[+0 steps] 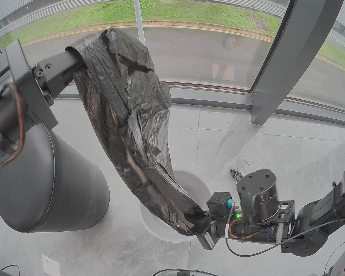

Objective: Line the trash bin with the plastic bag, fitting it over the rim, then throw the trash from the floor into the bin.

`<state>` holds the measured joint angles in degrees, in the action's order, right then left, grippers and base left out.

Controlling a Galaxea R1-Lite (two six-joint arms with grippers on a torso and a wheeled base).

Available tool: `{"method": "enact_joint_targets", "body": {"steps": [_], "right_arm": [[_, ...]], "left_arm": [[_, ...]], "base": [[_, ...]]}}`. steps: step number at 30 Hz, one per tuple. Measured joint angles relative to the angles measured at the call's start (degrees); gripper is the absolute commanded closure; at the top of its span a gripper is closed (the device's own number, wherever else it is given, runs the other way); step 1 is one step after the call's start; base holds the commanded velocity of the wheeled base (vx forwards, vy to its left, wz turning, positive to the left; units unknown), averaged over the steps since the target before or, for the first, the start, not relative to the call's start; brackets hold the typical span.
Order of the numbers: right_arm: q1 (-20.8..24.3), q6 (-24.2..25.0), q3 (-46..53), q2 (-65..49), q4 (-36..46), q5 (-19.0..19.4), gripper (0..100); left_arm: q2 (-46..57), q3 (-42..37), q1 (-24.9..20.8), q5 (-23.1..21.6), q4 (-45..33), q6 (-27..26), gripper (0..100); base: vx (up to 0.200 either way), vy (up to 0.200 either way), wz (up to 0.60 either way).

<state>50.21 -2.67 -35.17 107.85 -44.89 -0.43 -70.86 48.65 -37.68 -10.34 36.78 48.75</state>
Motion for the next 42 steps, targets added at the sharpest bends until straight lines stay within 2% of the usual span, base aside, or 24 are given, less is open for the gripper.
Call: {"method": "enact_joint_targets", "body": {"steps": [5,10,13,19,23,34,42], "right_arm": [[-1.5,2.7,3.0,-6.4,10.6,7.9,100],[-2.5,7.7,4.7,-10.6,15.6,16.6,100],[-3.2,8.4,5.4,-12.3,19.0,20.9,100],[-3.8,8.4,5.7,-14.6,25.9,24.7,100],[-4.0,8.4,5.1,-15.9,31.3,30.1,100],[-3.9,8.4,4.6,-16.7,33.7,34.7,100],[-3.7,8.5,4.1,-13.4,33.4,34.9,100]], "left_arm": [[-2.5,-6.2,2.7,-1.2,5.0,-1.6,100],[-5.6,-12.5,4.7,-1.6,11.2,-2.1,100],[-7.1,-15.0,5.7,-1.7,12.8,-2.4,100],[-8.8,-17.9,6.8,-1.7,13.5,-3.0,100],[-9.1,-19.3,7.2,-1.5,13.6,-3.1,100],[-7.4,-23.9,7.5,-1.1,13.6,-2.8,100],[-5.9,-27.4,8.5,-1.2,13.6,-2.6,100]], "base": [[0.0,0.0,0.0],[0.0,0.0,0.0],[0.0,0.0,0.0],[0.0,0.0,0.0],[0.0,0.0,0.0],[0.0,0.0,0.0],[0.0,0.0,0.0]]}}
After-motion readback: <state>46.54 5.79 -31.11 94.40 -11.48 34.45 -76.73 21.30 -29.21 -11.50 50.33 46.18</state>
